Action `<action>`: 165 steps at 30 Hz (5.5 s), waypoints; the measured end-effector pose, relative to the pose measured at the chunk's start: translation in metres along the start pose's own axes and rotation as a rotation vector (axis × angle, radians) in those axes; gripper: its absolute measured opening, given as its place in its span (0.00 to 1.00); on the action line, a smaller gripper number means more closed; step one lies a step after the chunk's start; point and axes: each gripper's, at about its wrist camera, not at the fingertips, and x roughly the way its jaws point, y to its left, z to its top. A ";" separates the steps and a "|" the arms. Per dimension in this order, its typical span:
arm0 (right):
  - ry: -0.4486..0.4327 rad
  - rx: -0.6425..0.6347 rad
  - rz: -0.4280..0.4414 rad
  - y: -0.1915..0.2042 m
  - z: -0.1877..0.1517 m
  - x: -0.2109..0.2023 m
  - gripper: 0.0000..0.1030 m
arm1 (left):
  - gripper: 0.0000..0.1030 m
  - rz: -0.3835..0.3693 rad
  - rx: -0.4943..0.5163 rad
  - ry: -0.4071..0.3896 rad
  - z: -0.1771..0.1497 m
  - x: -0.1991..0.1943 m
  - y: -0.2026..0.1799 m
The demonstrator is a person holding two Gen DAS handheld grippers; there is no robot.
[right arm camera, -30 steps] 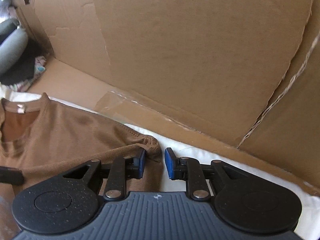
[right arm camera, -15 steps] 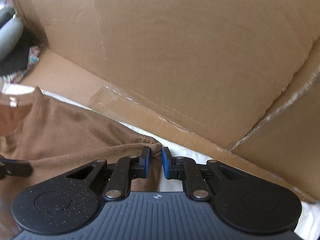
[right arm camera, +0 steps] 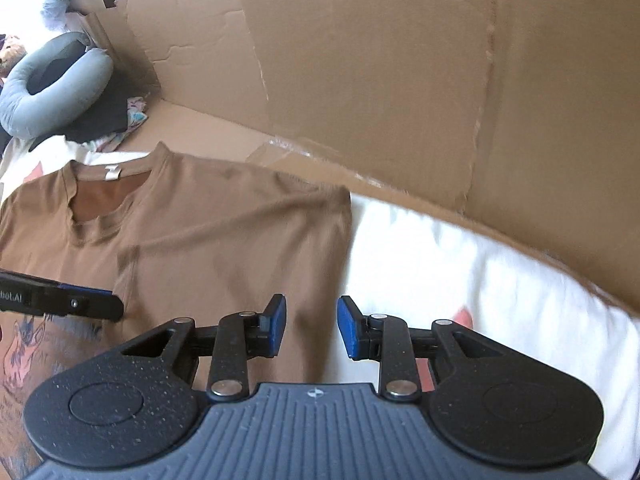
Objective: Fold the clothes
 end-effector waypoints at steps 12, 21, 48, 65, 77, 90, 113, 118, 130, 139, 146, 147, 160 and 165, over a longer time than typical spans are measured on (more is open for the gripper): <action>0.044 0.044 -0.019 0.004 -0.058 -0.038 0.34 | 0.36 -0.024 -0.059 0.067 -0.049 0.007 -0.024; 0.067 -0.012 -0.060 0.014 -0.085 -0.038 0.34 | 0.05 0.025 -0.054 0.103 -0.063 0.010 -0.042; 0.010 -0.039 0.001 0.033 -0.076 -0.041 0.30 | 0.20 0.129 0.381 0.058 -0.054 0.005 -0.080; 0.085 -0.023 0.034 0.024 -0.073 -0.066 0.41 | 0.66 0.228 0.492 0.103 -0.040 -0.041 -0.084; 0.168 0.085 0.004 0.027 -0.018 -0.146 0.75 | 0.84 0.315 0.527 0.101 0.004 -0.151 -0.101; 0.144 0.150 -0.027 0.044 0.045 -0.281 0.89 | 0.88 0.421 0.405 0.007 0.019 -0.303 -0.111; 0.048 0.121 0.019 0.091 0.065 -0.429 0.94 | 0.92 0.436 0.258 -0.037 -0.066 -0.433 -0.101; 0.051 0.152 0.034 0.097 0.056 -0.435 0.94 | 0.92 0.449 0.221 -0.054 -0.082 -0.449 -0.088; 0.067 0.147 0.028 0.122 0.043 -0.421 0.94 | 0.93 0.468 0.138 -0.080 -0.118 -0.467 -0.040; 0.073 0.133 0.042 0.146 0.041 -0.383 0.94 | 0.93 0.524 0.057 -0.130 -0.132 -0.467 0.004; 0.090 0.153 0.059 0.155 0.031 -0.346 0.94 | 0.93 0.549 -0.017 -0.174 -0.138 -0.461 0.040; 0.090 0.154 0.057 0.156 0.029 -0.341 0.94 | 0.93 0.552 -0.024 -0.177 -0.138 -0.459 0.044; 0.026 0.230 0.137 0.180 -0.016 -0.275 0.94 | 0.88 0.552 -0.001 -0.215 -0.148 -0.422 0.077; 0.019 0.198 0.155 0.200 -0.032 -0.242 0.94 | 0.78 0.528 -0.046 -0.227 -0.150 -0.398 0.098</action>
